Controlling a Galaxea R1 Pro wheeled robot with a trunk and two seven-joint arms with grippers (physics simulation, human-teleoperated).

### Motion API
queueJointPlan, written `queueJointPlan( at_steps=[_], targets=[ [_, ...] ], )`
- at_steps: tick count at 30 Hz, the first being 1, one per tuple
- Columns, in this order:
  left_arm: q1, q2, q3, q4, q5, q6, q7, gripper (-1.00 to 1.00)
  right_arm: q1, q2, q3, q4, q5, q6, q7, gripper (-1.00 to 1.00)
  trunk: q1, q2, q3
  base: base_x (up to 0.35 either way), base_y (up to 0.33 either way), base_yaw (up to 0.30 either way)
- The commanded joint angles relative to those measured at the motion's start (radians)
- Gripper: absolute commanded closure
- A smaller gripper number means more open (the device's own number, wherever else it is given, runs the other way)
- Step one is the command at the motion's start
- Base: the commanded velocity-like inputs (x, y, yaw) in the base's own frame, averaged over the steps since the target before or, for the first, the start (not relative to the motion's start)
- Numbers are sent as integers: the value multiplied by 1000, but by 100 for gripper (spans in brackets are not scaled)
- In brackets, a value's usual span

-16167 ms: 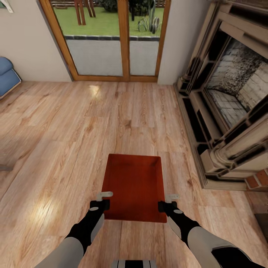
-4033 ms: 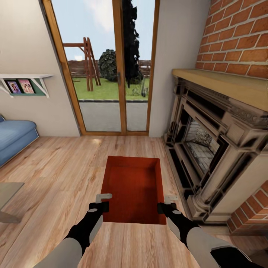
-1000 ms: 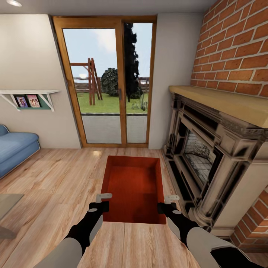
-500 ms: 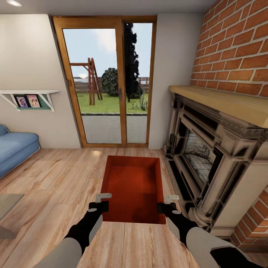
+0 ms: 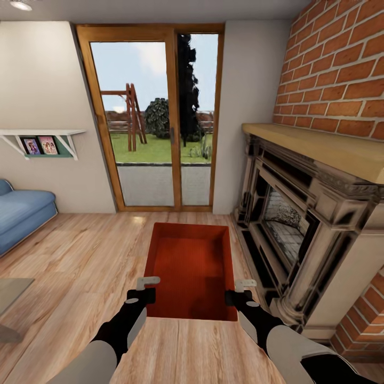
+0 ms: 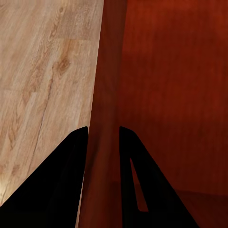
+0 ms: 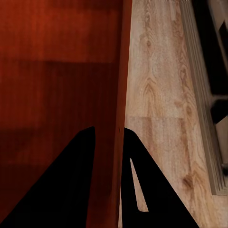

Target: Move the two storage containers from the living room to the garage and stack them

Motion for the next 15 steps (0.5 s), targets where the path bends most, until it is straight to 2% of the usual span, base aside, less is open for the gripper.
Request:
queueJointPlan(
  at_steps=[1, 15],
  targets=[
    [0, 9, -3, 1, 1, 8, 33, 100, -2, -5, -5, -1, 2, -37, -61, 100, 0, -1, 0, 0, 0, 0],
    [0, 9, -3, 1, 1, 8, 33, 100, -2, -5, -5, -1, 2, -37, -59, 100, 0, -1, 22, 0, 0, 0]
  ],
)
